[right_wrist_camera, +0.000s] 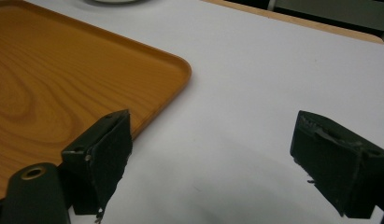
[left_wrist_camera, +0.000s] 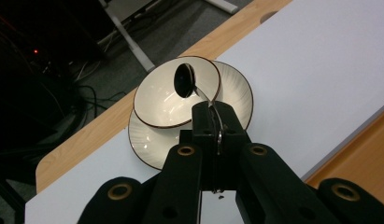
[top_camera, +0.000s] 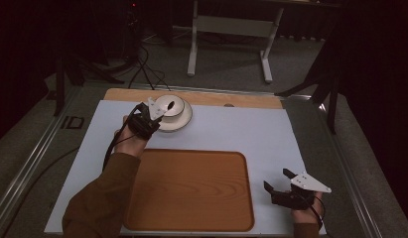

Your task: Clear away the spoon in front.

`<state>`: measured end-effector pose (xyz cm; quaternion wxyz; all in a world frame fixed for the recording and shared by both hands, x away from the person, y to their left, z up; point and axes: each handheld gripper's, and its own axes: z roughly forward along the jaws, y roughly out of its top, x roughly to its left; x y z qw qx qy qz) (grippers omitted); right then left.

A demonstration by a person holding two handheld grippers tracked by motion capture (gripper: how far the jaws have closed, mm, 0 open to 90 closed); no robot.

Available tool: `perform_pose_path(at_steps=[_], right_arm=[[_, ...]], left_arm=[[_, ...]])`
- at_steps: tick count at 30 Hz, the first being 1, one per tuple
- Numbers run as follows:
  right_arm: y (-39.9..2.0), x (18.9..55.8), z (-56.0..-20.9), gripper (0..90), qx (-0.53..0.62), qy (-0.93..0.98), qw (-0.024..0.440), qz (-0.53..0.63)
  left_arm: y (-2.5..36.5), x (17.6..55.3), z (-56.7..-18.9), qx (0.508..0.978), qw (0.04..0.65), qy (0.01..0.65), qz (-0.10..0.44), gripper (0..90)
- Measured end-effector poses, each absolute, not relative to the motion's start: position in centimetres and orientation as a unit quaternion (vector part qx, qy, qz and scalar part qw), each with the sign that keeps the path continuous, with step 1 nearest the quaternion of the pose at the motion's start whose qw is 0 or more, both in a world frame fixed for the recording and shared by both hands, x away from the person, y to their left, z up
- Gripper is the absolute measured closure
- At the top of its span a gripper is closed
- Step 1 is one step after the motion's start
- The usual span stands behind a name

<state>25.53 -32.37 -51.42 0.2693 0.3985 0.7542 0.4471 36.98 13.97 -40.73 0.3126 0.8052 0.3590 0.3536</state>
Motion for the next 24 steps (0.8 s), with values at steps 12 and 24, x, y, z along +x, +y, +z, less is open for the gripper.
perform_pose_path(at_steps=[12, 24], right_arm=[[-32.3, 25.5, -51.4, 12.6, 0.397, 0.754, 0.27, 0.448], [-32.4, 25.4, -51.3, 12.6, 0.396, 0.752, 0.271, 0.453]], left_arm=[[14.9, 35.3, -40.8, 0.801, 0.325, 0.359, 0.351, 89.3], [16.0, 33.5, -40.9, 0.796, 0.336, 0.361, 0.35, 89.3]])
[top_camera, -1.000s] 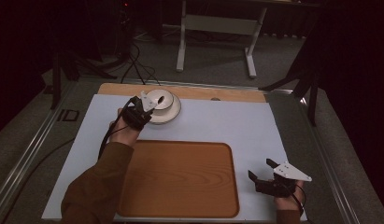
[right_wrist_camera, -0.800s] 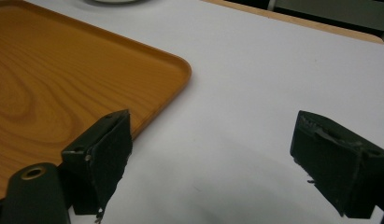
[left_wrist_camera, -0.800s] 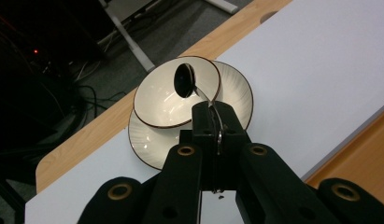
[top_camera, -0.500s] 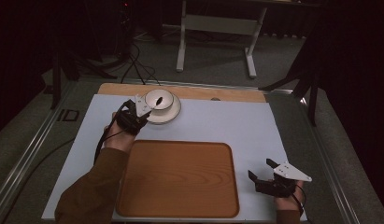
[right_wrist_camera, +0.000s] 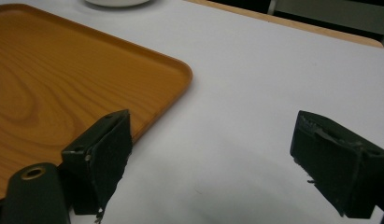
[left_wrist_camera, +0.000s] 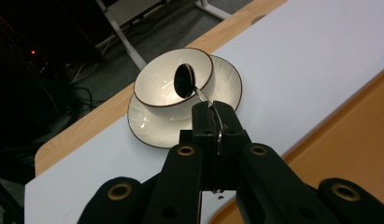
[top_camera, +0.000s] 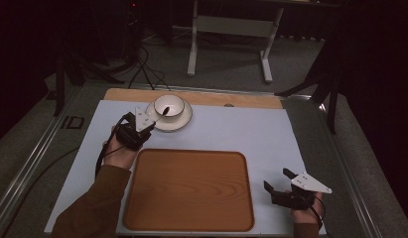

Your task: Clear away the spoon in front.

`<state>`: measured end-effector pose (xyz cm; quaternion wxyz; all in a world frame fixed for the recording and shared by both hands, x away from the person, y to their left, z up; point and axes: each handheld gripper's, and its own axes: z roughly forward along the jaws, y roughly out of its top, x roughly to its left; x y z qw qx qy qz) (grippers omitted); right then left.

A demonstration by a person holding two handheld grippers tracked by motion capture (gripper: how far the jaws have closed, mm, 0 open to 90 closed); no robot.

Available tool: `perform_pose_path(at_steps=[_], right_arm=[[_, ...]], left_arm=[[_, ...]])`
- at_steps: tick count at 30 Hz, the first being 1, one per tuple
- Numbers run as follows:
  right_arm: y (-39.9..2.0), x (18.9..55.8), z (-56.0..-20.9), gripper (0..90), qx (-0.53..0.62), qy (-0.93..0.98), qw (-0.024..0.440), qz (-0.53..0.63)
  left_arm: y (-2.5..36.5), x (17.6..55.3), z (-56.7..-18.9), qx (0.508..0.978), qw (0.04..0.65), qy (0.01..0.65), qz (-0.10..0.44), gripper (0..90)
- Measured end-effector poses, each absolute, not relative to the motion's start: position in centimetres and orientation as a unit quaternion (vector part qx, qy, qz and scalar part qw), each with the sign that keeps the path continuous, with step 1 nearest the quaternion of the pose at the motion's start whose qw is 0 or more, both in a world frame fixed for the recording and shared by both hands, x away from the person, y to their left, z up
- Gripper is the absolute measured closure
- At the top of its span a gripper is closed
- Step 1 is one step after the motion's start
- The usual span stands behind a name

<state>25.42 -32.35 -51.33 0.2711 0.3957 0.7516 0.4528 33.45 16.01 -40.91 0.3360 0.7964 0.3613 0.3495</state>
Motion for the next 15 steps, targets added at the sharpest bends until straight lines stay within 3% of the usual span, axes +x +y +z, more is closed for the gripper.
perform_pose_path(at_steps=[15], right_arm=[[-32.4, 25.3, -51.2, 13.5, 0.393, 0.749, 0.277, 0.456]], left_arm=[[16.7, 31.0, -41.7, 0.801, 0.332, 0.351, 0.355, 89.2]])
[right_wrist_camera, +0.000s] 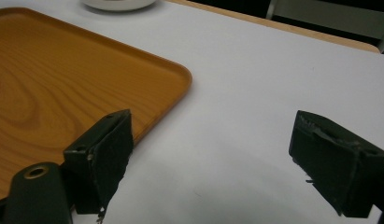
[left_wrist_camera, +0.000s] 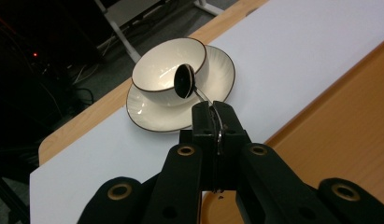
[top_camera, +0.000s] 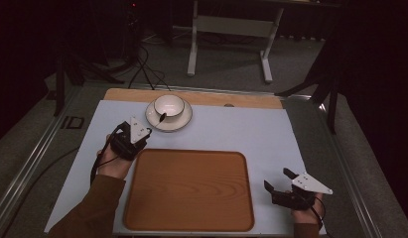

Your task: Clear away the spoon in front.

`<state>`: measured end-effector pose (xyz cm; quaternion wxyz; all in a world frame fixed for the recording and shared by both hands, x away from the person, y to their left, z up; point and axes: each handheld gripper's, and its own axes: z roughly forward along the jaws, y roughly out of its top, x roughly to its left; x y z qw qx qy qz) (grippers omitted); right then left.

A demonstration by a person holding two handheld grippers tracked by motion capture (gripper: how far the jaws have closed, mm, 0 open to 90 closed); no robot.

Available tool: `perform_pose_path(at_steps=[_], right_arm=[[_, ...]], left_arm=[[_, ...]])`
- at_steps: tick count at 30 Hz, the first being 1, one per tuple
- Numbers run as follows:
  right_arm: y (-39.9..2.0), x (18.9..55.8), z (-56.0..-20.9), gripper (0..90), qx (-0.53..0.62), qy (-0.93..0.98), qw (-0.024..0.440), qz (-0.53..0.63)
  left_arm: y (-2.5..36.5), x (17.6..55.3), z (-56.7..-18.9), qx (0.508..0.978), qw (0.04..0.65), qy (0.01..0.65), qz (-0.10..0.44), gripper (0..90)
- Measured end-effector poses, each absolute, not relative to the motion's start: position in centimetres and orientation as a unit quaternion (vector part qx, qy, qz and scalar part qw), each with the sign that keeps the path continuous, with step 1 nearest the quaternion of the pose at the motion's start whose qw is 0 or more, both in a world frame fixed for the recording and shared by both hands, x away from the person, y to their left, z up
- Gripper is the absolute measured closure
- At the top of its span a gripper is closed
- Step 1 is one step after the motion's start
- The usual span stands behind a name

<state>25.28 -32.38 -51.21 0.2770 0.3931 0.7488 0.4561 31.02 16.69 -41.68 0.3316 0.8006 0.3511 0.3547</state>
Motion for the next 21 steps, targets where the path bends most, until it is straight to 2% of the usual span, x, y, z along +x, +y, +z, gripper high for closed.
perform_pose_path(at_steps=[21], right_arm=[[-32.3, 25.2, -51.2, 13.5, 0.391, 0.749, 0.279, 0.456]], left_arm=[[17.2, 28.2, -44.0, 0.81, 0.317, 0.342, 0.355, 89.2]])
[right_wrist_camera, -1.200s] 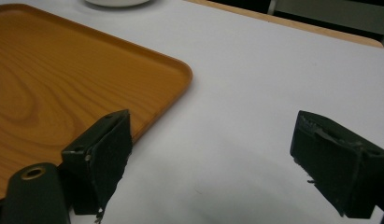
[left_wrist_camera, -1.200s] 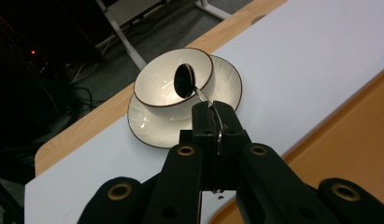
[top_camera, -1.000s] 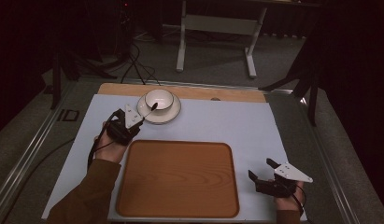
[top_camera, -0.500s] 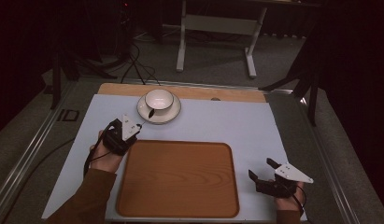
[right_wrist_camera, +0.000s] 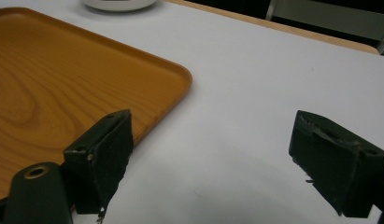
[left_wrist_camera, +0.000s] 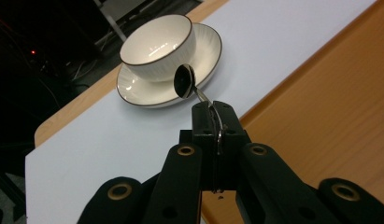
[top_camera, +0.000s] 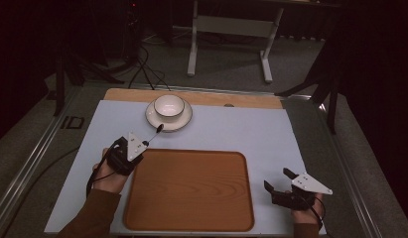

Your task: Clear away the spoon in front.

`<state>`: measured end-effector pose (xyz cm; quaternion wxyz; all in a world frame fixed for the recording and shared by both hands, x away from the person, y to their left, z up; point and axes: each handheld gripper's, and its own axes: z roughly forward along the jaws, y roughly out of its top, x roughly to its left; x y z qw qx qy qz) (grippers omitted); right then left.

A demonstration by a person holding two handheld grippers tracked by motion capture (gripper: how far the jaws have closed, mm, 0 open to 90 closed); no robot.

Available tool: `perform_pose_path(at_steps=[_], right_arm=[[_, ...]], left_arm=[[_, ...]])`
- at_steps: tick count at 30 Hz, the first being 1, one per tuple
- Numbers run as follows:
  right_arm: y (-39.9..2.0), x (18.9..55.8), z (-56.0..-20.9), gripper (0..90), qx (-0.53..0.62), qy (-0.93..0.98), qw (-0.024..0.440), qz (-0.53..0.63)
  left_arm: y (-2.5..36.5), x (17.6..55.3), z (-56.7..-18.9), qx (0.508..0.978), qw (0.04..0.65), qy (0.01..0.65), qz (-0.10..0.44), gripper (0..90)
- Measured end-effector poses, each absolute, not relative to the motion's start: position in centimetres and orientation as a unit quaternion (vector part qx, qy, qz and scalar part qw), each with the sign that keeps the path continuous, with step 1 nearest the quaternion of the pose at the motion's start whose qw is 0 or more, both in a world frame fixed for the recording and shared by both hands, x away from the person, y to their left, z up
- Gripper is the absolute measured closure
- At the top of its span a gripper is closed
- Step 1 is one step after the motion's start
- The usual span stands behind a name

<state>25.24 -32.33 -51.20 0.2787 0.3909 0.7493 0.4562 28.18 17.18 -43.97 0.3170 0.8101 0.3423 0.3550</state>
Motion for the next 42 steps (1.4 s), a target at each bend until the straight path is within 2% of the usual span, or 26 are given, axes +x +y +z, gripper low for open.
perform_pose_path(at_steps=[21, 42], right_arm=[[-32.4, 25.2, -51.2, 13.5, 0.394, 0.748, 0.28, 0.455], [-32.3, 25.3, -51.2, 13.5, 0.393, 0.749, 0.279, 0.455]], left_arm=[[18.0, 26.2, -46.7, 0.817, 0.303, 0.349, 0.346, 89.2], [18.2, 22.5, -47.1, 0.823, 0.294, 0.336, 0.35, 89.0]])
